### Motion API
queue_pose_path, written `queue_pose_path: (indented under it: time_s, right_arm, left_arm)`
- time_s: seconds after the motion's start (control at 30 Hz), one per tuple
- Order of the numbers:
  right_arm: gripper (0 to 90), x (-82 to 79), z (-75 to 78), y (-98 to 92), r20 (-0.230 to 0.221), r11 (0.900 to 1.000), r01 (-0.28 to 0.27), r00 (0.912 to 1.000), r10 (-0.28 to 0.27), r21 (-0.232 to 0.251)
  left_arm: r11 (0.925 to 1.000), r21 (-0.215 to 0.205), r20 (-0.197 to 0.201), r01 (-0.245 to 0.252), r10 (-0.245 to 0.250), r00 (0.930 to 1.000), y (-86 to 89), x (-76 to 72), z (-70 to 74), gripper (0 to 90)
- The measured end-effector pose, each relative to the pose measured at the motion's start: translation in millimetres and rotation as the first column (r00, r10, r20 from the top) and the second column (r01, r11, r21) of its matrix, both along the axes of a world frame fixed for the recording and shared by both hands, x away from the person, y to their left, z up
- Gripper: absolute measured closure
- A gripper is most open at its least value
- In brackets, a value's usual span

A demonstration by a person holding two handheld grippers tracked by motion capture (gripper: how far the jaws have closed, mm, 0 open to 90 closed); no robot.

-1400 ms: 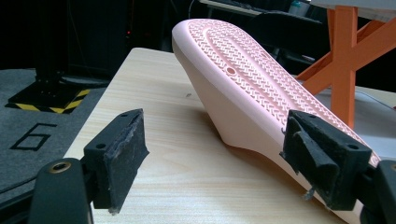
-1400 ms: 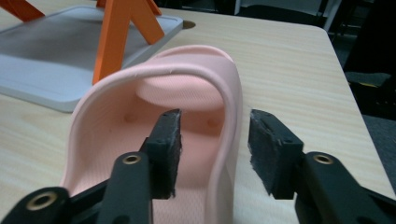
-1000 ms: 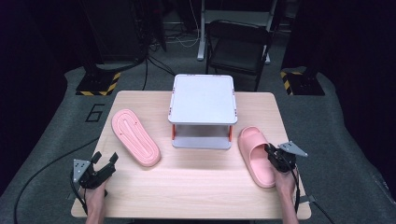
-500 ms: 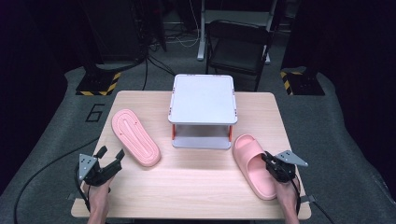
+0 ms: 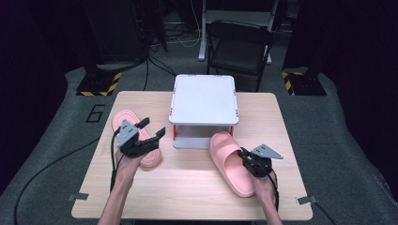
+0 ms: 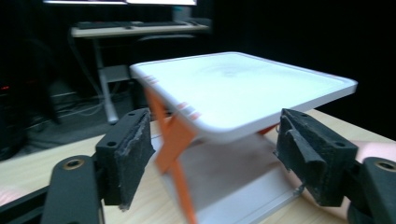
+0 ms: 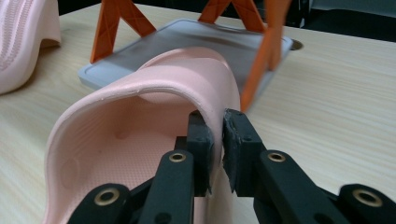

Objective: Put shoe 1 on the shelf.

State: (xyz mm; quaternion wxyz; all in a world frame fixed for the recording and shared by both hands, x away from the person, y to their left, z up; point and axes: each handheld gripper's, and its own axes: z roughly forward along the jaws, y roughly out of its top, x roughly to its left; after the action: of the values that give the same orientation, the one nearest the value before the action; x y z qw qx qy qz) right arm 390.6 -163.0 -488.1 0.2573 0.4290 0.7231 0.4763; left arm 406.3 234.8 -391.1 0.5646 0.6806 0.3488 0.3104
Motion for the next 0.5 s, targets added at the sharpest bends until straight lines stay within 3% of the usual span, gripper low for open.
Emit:
queue_pose_path:
  time_s: [0.03,0.07,0.1,0.17,0.27,0.37,0.5]
  right_arm:
    - [80.9,7.4,-0.9,13.3,-0.003,1.000,0.000,1.0000,0.000,0.000]
    - [80.9,7.4,-0.9,13.3,-0.003,1.000,0.000,1.0000,0.000,0.000]
    - [80.4,15.6,-4.7,26.5,-0.010,1.000,0.007,0.9999,-0.007,-0.002]
    - [80.4,18.1,-6.5,30.8,-0.017,1.000,0.015,0.9997,-0.014,0.007]
    - [80.5,30.5,-16.0,50.6,-0.024,0.998,0.031,0.9993,-0.030,0.046]
    - [80.3,38.6,-16.5,65.1,-0.013,0.997,0.052,0.9986,-0.051,0.058]
    - [80.2,47.6,-17.0,82.5,-0.013,0.994,0.095,0.9955,-0.094,0.063]
  left_arm:
    - [0.9996,0.013,-0.043,0.026,-0.025,0.9987,-13.2,14.3,2.3,28.4]
    - [0.9996,0.013,-0.043,0.026,-0.025,0.9987,-13.2,14.3,2.3,28.4]
    - [0.9991,0.021,-0.074,0.036,-0.034,0.9967,-24.0,27.0,1.6,28.6]
    - [0.9989,0.023,-0.087,0.040,-0.038,0.9955,-28.5,32.6,0.3,28.8]
    - [0.9994,0.013,-0.131,0.032,-0.030,0.9909,-42.8,48.5,-7.2,29.6]
    - [0.9997,0.022,-0.123,0.008,-0.005,0.9924,-47.0,53.4,-10.0,30.8]
    - [0.9997,0.021,-0.124,0.011,-0.009,0.9923,-49.4,58.9,-10.3,31.5]
